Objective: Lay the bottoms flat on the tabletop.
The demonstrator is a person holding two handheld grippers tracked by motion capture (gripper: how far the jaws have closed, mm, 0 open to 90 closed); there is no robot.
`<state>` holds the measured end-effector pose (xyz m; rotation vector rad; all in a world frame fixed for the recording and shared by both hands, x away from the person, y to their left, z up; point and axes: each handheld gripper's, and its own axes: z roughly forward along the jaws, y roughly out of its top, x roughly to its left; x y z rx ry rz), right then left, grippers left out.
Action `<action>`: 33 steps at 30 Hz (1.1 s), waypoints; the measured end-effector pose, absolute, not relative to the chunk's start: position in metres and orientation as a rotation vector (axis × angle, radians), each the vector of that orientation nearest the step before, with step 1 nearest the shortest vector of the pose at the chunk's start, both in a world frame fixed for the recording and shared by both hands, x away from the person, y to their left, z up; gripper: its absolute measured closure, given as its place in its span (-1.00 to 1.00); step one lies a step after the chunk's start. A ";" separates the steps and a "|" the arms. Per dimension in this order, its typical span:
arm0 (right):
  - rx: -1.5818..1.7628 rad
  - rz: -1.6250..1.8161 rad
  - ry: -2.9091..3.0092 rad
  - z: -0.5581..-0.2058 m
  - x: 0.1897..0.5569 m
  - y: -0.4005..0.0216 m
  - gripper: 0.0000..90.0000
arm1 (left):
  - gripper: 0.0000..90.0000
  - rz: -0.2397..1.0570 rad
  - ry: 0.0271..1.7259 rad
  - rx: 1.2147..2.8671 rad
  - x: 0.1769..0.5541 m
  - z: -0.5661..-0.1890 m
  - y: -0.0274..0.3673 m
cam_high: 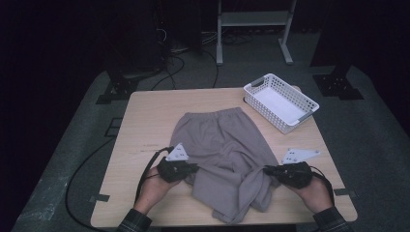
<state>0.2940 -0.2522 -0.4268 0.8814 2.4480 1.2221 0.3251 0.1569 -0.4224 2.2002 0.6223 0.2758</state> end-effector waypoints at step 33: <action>1.087 1.207 2.222 -0.407 0.294 -0.322 0.31 | 0.32 0.399 0.885 2.060 0.331 -0.410 0.228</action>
